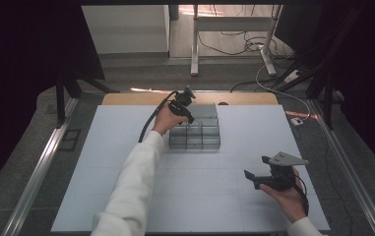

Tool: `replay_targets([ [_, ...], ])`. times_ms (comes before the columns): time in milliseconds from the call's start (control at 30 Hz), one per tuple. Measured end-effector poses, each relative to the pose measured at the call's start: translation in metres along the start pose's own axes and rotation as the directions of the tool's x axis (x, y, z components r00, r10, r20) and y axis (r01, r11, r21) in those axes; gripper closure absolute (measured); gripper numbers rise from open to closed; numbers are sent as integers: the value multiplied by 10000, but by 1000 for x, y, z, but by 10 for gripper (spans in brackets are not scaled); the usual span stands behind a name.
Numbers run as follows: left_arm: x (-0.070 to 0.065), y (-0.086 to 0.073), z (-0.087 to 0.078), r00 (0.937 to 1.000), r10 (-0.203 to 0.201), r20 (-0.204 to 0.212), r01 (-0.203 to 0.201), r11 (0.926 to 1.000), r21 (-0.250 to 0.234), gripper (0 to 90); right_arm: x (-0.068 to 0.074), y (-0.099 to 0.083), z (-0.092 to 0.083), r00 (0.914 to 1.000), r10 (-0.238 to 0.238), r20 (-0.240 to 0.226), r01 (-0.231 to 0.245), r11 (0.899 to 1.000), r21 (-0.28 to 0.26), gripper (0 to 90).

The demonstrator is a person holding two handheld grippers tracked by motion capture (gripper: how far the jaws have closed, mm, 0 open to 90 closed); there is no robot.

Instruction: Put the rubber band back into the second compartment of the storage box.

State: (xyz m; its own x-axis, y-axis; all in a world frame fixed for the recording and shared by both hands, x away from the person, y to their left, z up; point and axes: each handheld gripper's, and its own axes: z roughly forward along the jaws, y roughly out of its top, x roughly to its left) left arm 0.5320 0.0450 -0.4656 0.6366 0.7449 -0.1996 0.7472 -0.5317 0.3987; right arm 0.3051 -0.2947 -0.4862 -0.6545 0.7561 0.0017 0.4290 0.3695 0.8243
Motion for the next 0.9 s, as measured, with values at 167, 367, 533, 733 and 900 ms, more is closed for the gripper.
replay_targets([
  [167,-1,0,-2,9995,12,311,-2,9995,-309,799,0,0,0,10000,5,-3,-5,10000,-6,126],
  [367,-3,2,-7,9985,78,545,-56,9992,-405,402,0,0,0,10000,3,0,-3,10000,0,126],
  [533,-2,0,-9,9975,259,663,-241,9993,-271,320,0,0,0,10000,-4,9,4,10000,2,126],
  [733,-4,2,-14,9976,384,583,-372,9991,-222,329,0,0,0,10000,-5,11,5,10000,11,126],
  [900,-6,3,-23,9976,499,489,-488,9985,-234,340,0,0,0,10000,-3,14,3,10000,10,126],
])
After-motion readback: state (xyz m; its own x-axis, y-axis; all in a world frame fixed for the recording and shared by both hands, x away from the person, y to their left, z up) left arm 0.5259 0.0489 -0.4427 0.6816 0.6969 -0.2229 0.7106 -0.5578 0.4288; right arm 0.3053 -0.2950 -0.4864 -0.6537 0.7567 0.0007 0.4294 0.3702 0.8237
